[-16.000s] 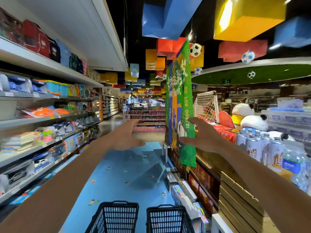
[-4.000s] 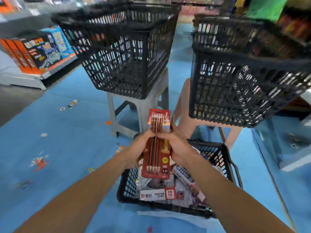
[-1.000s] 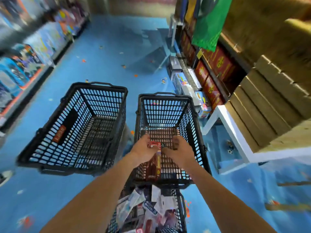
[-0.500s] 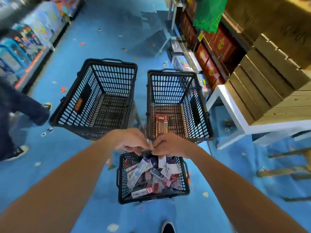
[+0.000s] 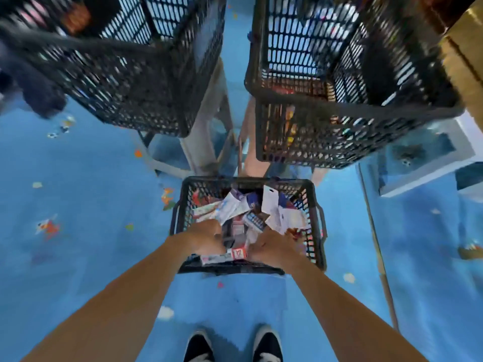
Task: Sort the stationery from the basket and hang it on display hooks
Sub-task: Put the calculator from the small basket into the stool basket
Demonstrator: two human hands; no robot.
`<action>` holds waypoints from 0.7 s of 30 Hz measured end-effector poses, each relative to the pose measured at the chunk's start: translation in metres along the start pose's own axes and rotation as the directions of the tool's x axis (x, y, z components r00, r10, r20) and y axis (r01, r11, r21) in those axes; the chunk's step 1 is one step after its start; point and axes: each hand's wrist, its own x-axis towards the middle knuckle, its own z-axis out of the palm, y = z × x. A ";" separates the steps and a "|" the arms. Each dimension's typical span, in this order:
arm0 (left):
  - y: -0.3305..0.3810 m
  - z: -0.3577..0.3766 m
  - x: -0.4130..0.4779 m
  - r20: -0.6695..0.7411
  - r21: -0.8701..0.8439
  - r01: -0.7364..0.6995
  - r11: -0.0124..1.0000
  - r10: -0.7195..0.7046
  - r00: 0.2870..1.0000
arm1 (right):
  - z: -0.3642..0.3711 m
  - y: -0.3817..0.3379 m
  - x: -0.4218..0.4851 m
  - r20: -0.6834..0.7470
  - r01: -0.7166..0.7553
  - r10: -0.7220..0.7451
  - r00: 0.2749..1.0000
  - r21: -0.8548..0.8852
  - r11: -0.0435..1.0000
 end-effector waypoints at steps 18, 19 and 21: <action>-0.051 0.062 0.200 0.239 0.079 -0.050 0.996 0.030 0.971 | 0.072 0.034 0.188 0.178 -0.147 0.076 0.981 0.433 0.890; -0.054 0.057 0.197 0.234 0.025 -0.038 0.999 0.031 0.972 | 0.070 0.031 0.183 0.149 -0.114 0.048 0.988 0.473 0.874; -0.059 0.046 0.188 0.227 -0.113 -0.035 0.993 0.060 0.972 | 0.067 0.024 0.174 0.097 -0.021 -0.036 0.995 0.529 0.848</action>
